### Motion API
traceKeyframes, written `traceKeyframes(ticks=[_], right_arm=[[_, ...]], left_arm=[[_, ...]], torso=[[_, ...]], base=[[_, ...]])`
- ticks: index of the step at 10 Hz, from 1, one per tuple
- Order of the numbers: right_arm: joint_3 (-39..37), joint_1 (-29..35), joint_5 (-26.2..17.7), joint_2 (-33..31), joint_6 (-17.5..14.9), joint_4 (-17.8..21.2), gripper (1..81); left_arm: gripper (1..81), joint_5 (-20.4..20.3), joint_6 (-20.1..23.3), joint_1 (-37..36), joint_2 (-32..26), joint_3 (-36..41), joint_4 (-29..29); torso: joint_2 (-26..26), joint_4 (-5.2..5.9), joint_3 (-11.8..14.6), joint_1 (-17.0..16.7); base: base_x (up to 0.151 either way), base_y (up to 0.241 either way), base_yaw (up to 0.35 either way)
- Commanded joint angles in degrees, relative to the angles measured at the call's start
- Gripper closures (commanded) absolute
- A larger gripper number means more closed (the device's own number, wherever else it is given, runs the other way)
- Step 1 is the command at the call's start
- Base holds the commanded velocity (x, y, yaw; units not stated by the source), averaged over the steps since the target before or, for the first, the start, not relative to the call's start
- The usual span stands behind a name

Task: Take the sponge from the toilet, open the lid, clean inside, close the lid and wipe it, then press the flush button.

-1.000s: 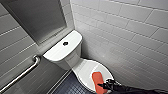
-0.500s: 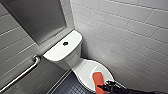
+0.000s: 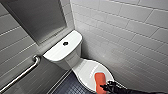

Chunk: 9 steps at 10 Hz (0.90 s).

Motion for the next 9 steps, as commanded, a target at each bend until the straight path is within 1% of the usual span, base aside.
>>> traceKeyframes(ticks=[1, 5, 6, 7, 8, 9], right_arm=[[10.92, 7.37, -3.01, -8.36, 0.13, 0.03, 81.1], [23.31, 8.43, -3.00, -19.77, 0.39, 0.73, 81.1], [25.26, 8.08, -3.09, -22.15, 1.44, 0.64, 81.1], [26.49, 6.76, -3.27, -24.44, 2.32, 0.73, 81.1], [26.50, 4.32, -3.35, -26.02, 3.03, 0.65, 81.1], [26.24, 1.34, -3.27, -28.11, 3.38, 0.64, 81.1]], left_arm=[[1.0, 4.78, -0.04, 1.87, 0.23, 0.00, -0.61], [1.0, 4.34, -0.04, 1.00, 0.40, 0.27, -0.61], [1.0, 2.86, -0.04, 0.90, 0.32, 0.36, -0.61], [1.0, -0.13, -0.04, 0.82, 0.05, 0.44, -0.61], [1.0, -1.20, -0.04, -0.14, -0.12, 0.61, -0.61], [1.0, -0.68, -0.04, -1.28, -0.64, 1.65, -0.70]], torso=[[0.00, 0.00, 0.00, 0.00], [0.00, 0.00, 0.00, 0.00], [0.00, 0.00, -0.02, 0.00], [0.00, 0.00, 0.00, 0.00], [0.00, 0.00, 0.00, 0.00], [0.00, 0.00, 0.00, 0.00]], base=[[0.000, 0.000, 0.000], [0.000, 0.000, 0.000], [0.000, 0.000, 0.000], [0.000, 0.000, 0.000], [0.000, 0.000, 0.000], [0.000, 0.000, 0.000]])
